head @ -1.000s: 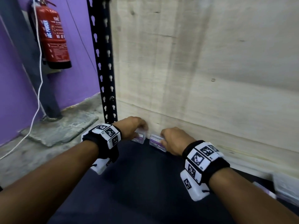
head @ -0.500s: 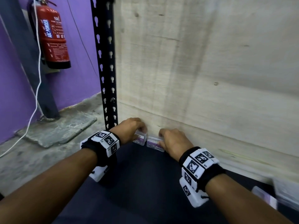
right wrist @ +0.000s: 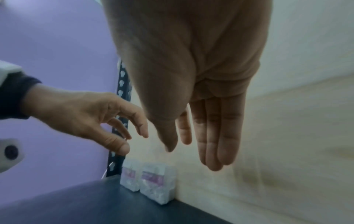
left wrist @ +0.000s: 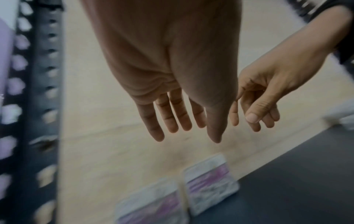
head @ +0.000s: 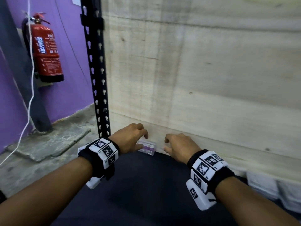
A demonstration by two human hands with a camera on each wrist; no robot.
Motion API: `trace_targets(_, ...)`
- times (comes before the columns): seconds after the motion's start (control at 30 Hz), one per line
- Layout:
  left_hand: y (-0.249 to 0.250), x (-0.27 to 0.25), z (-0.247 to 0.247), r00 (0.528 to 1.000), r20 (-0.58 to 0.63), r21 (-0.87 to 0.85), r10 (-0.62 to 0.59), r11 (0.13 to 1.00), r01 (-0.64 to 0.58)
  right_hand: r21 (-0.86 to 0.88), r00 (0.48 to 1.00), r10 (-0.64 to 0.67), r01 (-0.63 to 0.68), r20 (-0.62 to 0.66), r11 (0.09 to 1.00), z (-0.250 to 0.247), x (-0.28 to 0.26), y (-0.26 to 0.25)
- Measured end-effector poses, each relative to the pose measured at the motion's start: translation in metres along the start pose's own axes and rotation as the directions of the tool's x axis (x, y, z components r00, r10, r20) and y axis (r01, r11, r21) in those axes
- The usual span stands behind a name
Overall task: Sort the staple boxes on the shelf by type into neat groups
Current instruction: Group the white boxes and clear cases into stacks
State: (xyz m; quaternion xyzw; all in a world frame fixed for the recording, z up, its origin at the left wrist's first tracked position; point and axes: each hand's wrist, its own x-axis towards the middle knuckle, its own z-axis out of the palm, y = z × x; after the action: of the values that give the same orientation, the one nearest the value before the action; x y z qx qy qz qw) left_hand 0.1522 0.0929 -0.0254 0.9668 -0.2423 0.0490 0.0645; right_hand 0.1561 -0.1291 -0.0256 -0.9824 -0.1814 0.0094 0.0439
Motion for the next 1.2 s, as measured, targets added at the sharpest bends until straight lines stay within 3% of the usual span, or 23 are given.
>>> trace_targets(0.2, 0.090, 0.027, -0.001, 0.980, 0.152, -0.010, 0.126, 0.992, -0.126, -0.098, 0.978, 0.199, -0.192, 0.066, 0.976, -0.023, -0.069, 0.084)
trace_targets(0.4, 0.183, 0.060, 0.016, 0.912, 0.308, -0.026, 0.269, 0.961, -0.275, -0.108, 0.910, 0.405, -0.396, 0.091, 0.912, -0.042, -0.138, 0.172)
trace_targets(0.73, 0.254, 0.101, 0.058, 0.822, 0.431, -0.116, 0.373, 0.926, -0.359, -0.082, 0.866, 0.432, -0.426, 0.252, 0.901, -0.030, -0.189, 0.264)
trace_targets(1.1, 0.271, 0.114, 0.069, 0.826, 0.522, -0.100, 0.213, 0.977, -0.189, -0.095, 0.899, 0.402, -0.391, 0.173, 0.915, -0.007, -0.189, 0.288)
trace_targets(1.2, 0.267, 0.113, 0.065, 0.847, 0.499, -0.078, 0.186, 0.982, -0.169, -0.081, 0.900, 0.403, -0.395, 0.163, 0.915, -0.005, -0.190, 0.287)
